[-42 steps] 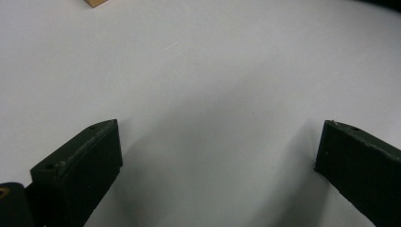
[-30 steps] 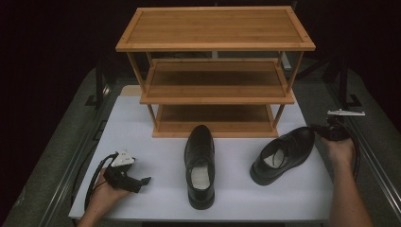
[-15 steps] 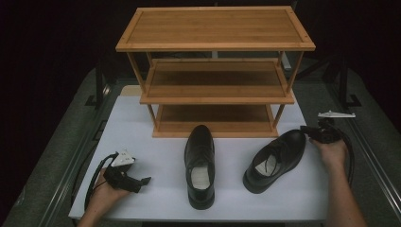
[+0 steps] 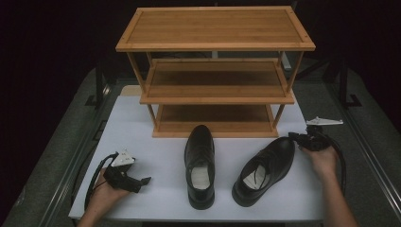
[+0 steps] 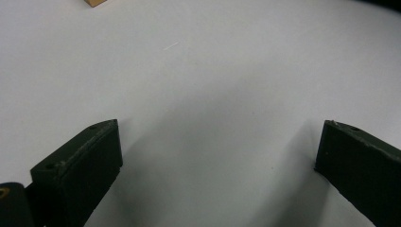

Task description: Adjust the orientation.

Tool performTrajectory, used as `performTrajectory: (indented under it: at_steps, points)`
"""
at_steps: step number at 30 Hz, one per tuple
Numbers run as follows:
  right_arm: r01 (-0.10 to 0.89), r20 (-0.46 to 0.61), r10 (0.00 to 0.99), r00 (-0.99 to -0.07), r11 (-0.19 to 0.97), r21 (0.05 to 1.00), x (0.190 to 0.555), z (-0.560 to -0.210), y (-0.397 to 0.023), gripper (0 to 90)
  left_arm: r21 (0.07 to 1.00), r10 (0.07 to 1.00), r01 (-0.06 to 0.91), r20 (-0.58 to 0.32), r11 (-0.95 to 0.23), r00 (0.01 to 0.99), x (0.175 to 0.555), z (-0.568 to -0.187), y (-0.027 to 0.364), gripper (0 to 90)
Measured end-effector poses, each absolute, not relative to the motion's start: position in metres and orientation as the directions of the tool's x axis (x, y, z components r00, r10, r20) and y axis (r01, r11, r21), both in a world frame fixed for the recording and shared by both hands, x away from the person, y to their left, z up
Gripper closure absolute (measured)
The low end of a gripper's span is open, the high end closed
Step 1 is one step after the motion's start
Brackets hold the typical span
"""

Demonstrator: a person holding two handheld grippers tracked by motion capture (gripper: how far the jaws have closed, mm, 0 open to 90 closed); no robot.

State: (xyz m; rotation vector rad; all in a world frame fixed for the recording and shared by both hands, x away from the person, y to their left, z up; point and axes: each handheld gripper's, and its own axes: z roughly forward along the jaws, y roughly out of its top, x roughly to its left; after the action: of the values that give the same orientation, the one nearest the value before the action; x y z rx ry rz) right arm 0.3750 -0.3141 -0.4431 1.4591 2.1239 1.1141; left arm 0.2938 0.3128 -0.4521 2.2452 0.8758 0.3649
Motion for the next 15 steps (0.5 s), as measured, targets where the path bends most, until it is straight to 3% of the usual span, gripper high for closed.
performTrajectory:
  at_steps: [7, 15]
  points:
    - [0.594, 0.124, 0.902, -0.413, 0.163, 0.788, 0.36, -0.431, -0.314, 90.0, 0.689, 0.679, 0.487, 0.01, -0.536, 0.734, 0.294, -0.452, 0.313, 0.5]
    - [0.574, 0.136, 0.898, -0.418, 0.146, 0.806, 0.313, -0.424, -0.321, 90.0, 0.689, 0.679, 0.487, 0.01, -0.536, 0.734, 0.294, -0.452, 0.313, 0.5]
